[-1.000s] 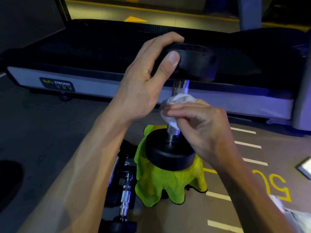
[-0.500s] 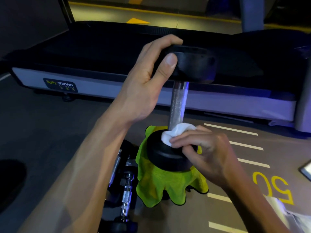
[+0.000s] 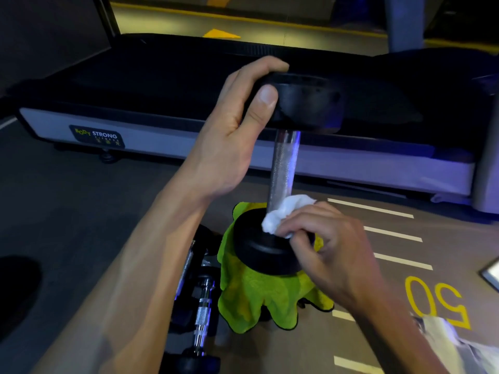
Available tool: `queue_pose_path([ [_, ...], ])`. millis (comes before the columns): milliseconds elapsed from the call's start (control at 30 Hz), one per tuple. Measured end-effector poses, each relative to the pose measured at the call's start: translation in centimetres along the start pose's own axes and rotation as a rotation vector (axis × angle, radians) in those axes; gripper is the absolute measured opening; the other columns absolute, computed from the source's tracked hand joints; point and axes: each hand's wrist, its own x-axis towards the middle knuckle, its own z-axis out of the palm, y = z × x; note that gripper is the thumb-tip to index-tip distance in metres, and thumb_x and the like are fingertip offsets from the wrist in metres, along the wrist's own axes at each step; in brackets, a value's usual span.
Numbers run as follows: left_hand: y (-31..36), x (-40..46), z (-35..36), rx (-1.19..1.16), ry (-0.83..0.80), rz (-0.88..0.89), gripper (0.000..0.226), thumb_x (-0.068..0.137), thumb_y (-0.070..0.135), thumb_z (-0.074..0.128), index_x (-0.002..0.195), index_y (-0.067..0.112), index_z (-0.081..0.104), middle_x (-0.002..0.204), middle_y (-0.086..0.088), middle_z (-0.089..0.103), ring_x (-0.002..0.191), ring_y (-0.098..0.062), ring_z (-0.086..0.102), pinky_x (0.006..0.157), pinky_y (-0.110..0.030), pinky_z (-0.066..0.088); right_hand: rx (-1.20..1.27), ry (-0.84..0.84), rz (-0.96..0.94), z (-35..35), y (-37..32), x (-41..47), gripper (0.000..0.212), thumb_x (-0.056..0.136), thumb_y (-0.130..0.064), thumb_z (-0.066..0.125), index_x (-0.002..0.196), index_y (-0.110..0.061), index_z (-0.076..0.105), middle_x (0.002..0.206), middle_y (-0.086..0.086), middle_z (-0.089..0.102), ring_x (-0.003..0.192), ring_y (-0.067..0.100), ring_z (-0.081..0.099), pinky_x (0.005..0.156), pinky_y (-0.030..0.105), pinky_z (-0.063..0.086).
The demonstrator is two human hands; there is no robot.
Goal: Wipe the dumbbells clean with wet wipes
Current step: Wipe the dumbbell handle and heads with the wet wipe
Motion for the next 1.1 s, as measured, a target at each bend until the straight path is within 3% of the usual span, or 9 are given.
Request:
queue_pose_path([
  [133,0.3,-0.1,-0.2,-0.045,0.009,-0.051,0.033,0.111,0.031,0.038,0.141,0.026,0.050,0.142,-0.007,0.053,0.134,-0.018,0.051,0.119,-0.046,0.040,0.085,0.038,0.073,0.1,-0.2,-0.6,0.022,0.086,-0.012,0.062,0.086,-0.022,0.082,0.093,-0.019,0.076,0.092,0.003,0.068,0.081,0.015,0.049],
  [267,1.3,-0.3,0.0,-0.108,0.074,-0.064,0.028,0.105,0.036,0.046,0.130,0.025,0.053,0.123,0.011,0.057,0.112,0.002,0.054,0.097,-0.019,0.043,0.101,0.050,0.145,-0.5,-0.1,-1.0,0.011,0.085,-0.018,0.074,0.091,-0.025,0.080,0.099,-0.015,0.071,0.097,0.007,0.069,0.082,0.017,0.050],
  [333,1.6,-0.4,0.1,-0.075,0.090,-0.070,0.039,0.098,0.048,0.058,0.128,0.026,0.052,0.113,0.020,0.056,0.102,0.007,0.055,0.090,-0.015,0.043,0.067,0.086,0.126,-0.3,-0.2,-0.9,0.014,0.085,-0.018,0.076,0.096,-0.025,0.081,0.106,-0.013,0.065,0.101,0.005,0.066,0.084,0.011,0.045],
  [433,1.8,-0.4,-0.1,-0.011,0.111,-0.082,0.052,0.088,0.054,0.074,0.126,0.028,0.051,0.113,0.019,0.058,0.106,0.002,0.060,0.092,-0.021,0.049,0.074,0.098,0.111,0.4,-0.4,-0.6,0.021,0.087,-0.015,0.077,0.106,-0.022,0.080,0.111,-0.010,0.060,0.102,0.008,0.064,0.087,0.014,0.048],
  [500,1.8,-0.2,-0.5,0.020,0.125,-0.078,0.048,0.086,0.060,0.075,0.120,0.035,0.051,0.116,0.014,0.060,0.117,-0.013,0.061,0.100,-0.038,0.053,0.103,0.092,0.114,0.7,-0.6,-0.3,0.027,0.088,-0.011,0.080,0.113,-0.020,0.078,0.112,-0.010,0.061,0.103,0.007,0.064,0.088,0.016,0.050],
  [633,1.4,0.4,-1.0,0.097,0.126,-0.054,0.038,0.087,0.064,0.071,0.112,0.044,0.050,0.119,0.002,0.061,0.120,-0.030,0.058,0.100,-0.053,0.052,0.141,0.063,0.188,0.8,-0.5,0.3,0.019,0.088,-0.011,0.082,0.102,-0.024,0.079,0.103,-0.013,0.064,0.099,0.006,0.065,0.082,0.011,0.044],
  [867,0.7,0.8,-2.4,0.045,0.036,-0.036,0.040,0.098,0.040,0.071,0.126,0.016,0.056,0.114,0.008,0.061,0.105,-0.007,0.060,0.091,-0.029,0.051,0.147,-0.019,0.166,0.8,-1.4,2.8,0.012,0.087,-0.017,0.083,0.089,-0.028,0.081,0.084,-0.007,0.065,0.080,0.011,0.063,0.069,0.025,0.046],
  [1000,0.5,0.7,-2.4,0.036,0.020,-0.023,0.041,0.098,0.039,0.070,0.128,0.015,0.056,0.119,0.005,0.061,0.111,-0.010,0.059,0.097,-0.031,0.050,0.129,0.219,0.123,1.3,-1.8,5.1,0.010,0.092,-0.015,0.079,0.096,-0.023,0.081,0.093,-0.006,0.064,0.079,0.006,0.060,0.072,0.016,0.042],
  [1100,0.5,0.7,-2.4,0.009,0.015,-0.023,0.042,0.098,0.038,0.071,0.128,0.013,0.056,0.117,0.006,0.061,0.108,-0.008,0.059,0.094,-0.030,0.050,0.092,0.148,0.083,1.9,-1.1,2.8,0.007,0.093,-0.016,0.077,0.095,-0.022,0.079,0.092,-0.009,0.066,0.085,0.009,0.061,0.076,0.026,0.048],
])
